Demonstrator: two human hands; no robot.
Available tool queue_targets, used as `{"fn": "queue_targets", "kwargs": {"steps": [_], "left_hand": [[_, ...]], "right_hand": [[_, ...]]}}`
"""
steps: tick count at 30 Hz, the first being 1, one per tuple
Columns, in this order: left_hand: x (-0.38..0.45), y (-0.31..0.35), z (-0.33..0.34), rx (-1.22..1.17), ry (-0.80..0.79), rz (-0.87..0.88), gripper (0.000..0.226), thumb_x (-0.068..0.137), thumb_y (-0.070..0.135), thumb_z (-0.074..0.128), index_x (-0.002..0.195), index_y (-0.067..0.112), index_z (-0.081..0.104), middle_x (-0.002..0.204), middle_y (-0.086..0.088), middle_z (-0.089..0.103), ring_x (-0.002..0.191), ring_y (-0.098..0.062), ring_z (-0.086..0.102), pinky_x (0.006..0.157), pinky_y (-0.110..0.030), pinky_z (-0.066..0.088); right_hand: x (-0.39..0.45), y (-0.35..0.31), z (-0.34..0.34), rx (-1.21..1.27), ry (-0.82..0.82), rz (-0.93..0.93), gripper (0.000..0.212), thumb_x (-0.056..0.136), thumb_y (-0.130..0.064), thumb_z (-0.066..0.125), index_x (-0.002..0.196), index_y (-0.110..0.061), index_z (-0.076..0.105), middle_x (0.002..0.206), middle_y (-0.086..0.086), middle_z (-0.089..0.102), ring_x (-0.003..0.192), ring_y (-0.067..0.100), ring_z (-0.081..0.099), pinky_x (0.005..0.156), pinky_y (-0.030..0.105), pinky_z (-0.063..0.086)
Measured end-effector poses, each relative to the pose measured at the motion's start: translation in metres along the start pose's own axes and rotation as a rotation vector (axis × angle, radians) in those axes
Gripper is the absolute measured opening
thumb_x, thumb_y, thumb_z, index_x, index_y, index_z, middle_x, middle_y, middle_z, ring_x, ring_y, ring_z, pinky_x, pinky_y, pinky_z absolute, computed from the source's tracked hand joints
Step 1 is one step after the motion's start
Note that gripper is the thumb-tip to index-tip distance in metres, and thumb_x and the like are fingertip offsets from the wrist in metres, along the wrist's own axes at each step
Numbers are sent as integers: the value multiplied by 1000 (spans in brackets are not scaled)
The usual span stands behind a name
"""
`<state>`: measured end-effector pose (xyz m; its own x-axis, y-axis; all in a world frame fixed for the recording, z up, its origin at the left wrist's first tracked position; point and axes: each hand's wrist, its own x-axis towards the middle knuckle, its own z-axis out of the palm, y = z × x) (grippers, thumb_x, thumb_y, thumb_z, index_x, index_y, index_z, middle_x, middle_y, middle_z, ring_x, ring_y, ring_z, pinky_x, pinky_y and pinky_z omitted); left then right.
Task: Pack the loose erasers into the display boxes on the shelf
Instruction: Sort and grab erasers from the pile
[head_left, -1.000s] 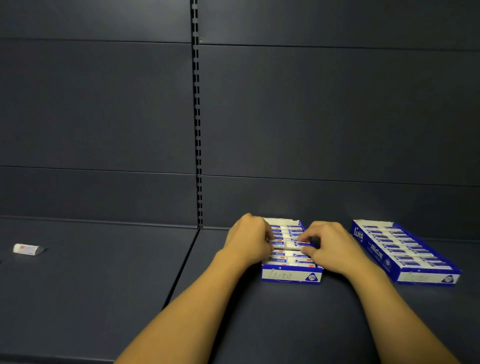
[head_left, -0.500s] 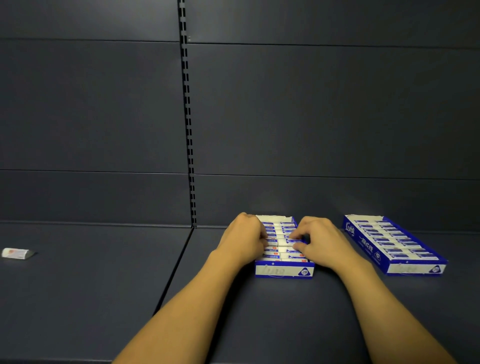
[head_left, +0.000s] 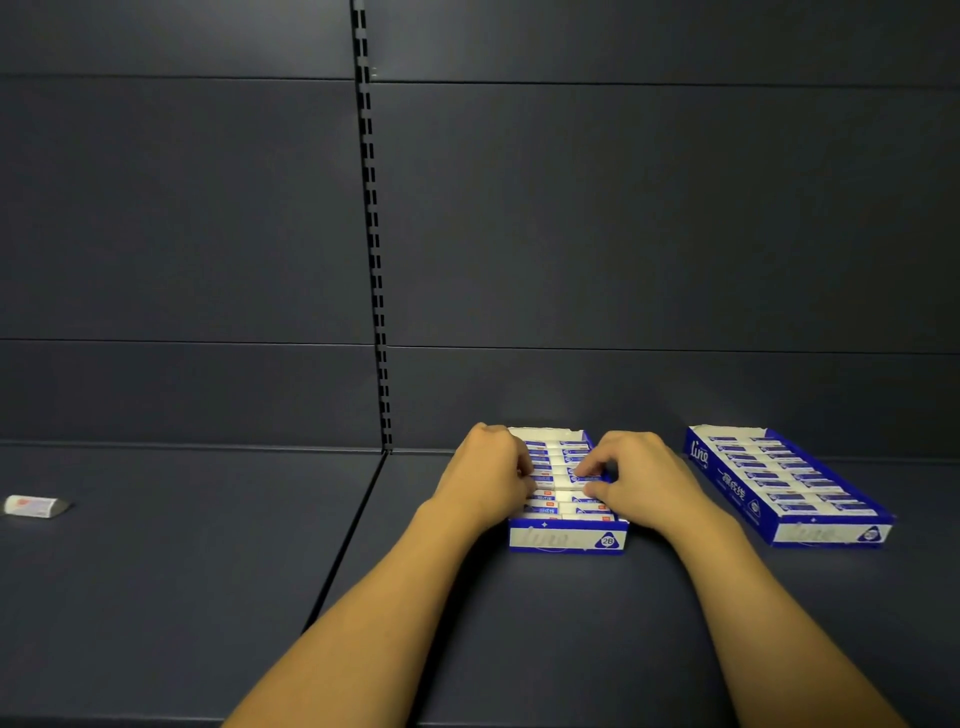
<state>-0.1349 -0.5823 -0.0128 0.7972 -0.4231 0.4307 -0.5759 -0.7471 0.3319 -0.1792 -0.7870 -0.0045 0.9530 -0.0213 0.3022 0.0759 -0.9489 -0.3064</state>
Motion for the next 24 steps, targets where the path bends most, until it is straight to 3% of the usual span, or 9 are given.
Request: {"fn": "queue_targets", "kwargs": {"steps": [7,13,18,24], "left_hand": [[-8,0,-10,-176,-25,-92,25,89,29,75,112,20,72,115,0,57,110,-14,53,86,-25,49],[-15,-21,-44,-51,32,-141,26,91,17,65,115,17,74,113,-4,65,101,-16,63,83,-20,44],[-31,-42,-80,105,3,-229,31,90,15,61,119,15,72,120,-7,65,108,-27,65,93,-38,55],[-68,-65,-122,339,-6,-321,19,92,16,54,102,13,69,112,-4,60,93,-29,62,80,-44,59]], "right_hand": [[-5,-4,-9,20,-35,-35,27,84,-31,79,110,-31,72,115,-14,60,101,6,58,74,22,50],[-7,-30,-31,-5,50,-105,38,89,-34,72,126,-29,66,119,-10,57,105,11,57,81,31,51],[-2,-74,-32,-100,-35,-207,38,90,-30,67,128,-27,62,123,-6,59,109,16,60,81,32,51],[3,-129,-27,-231,-171,-235,41,85,-22,62,126,-19,59,119,4,62,102,26,63,80,39,55]]}}
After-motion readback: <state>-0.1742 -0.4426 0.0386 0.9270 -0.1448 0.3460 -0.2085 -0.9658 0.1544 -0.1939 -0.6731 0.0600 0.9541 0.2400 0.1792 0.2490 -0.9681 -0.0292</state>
